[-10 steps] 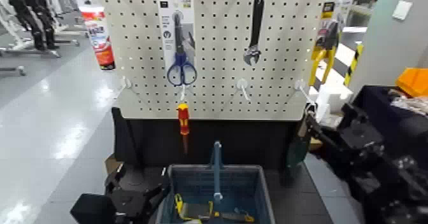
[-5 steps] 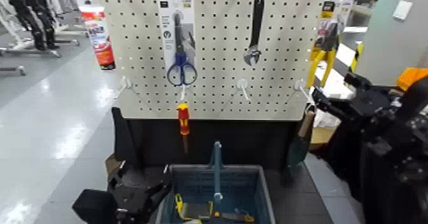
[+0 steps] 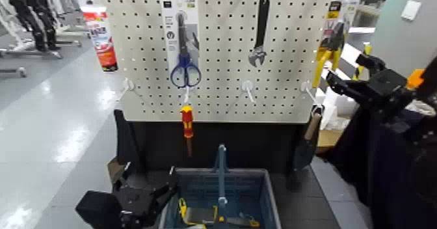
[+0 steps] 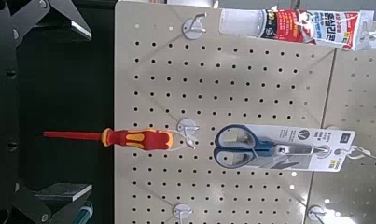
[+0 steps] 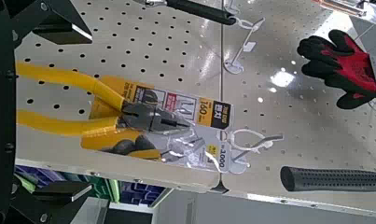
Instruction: Put the yellow pliers into the crate.
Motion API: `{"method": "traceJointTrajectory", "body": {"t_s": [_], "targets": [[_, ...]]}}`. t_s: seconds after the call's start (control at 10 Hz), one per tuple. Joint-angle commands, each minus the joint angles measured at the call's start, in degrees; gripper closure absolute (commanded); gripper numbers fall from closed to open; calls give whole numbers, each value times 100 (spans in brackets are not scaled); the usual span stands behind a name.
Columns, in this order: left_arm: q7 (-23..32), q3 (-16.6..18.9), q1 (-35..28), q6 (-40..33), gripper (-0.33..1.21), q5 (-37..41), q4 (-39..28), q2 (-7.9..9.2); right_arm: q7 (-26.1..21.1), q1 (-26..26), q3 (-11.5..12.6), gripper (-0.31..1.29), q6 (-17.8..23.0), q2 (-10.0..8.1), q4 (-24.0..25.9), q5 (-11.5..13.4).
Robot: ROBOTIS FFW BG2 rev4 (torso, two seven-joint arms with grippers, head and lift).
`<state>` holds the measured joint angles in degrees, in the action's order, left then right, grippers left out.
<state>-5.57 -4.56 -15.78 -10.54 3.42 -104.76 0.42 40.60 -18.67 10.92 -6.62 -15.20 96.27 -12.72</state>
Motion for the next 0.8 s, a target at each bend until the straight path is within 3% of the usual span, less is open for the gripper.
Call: {"method": "traceJointTrajectory", "body": {"t_s": [0.1,0.6,0.8], "targets": [[-40,7,31,17,16,-8,0,-7,220,-480,-81,19,-42,-238,-346,-187],[-102,16,39,35,16,-16,0,-42,686,-1078,-319,22,-112,-484,-952,-538],[-119,7,57,44,16,-16,9,-51,915,-1333,-495,24,-244,-581,-1119,-538]]}}
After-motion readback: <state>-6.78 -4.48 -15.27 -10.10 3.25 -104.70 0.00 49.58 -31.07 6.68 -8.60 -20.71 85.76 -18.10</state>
